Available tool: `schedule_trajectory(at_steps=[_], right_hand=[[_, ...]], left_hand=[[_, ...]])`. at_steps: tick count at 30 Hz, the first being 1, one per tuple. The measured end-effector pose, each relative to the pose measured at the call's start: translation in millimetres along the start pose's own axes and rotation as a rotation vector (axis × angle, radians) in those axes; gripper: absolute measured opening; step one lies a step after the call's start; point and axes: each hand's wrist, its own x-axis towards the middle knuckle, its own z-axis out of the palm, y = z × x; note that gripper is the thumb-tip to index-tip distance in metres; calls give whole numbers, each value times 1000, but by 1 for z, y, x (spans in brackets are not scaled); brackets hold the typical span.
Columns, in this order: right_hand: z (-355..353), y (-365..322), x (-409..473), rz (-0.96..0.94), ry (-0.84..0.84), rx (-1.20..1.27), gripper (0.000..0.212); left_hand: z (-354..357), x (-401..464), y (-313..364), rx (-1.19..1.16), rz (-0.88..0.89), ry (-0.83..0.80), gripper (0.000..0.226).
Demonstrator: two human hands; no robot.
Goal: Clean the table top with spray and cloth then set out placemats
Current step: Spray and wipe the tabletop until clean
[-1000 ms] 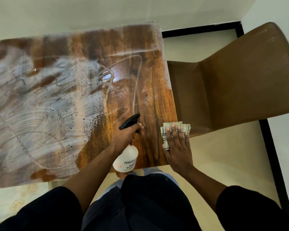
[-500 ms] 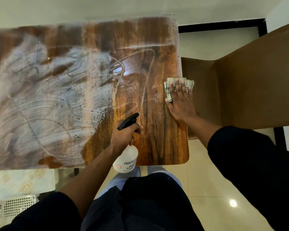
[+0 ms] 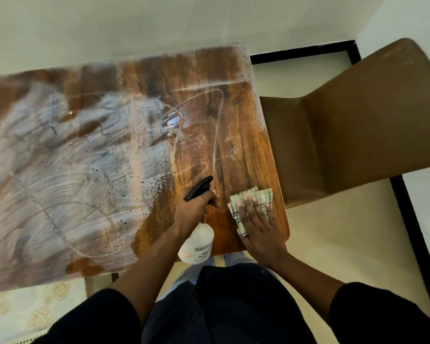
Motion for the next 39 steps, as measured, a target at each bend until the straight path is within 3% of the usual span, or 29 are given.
schedule_trajectory(at_steps=[15, 29, 34, 39], right_hand=[[-95, 7, 185, 241, -52, 44, 74], [-3, -97, 39, 124, -1, 12, 71], [-13, -96, 58, 133, -12, 27, 72], [-55, -69, 136, 195, 28, 84, 75]], left_hand=[[-57, 5, -2, -1, -9, -70, 20], [-87, 10, -8, -1, 7, -154, 24], [-89, 14, -8, -2, 5, -130, 23], [-86, 19, -4, -27, 9, -95, 23]])
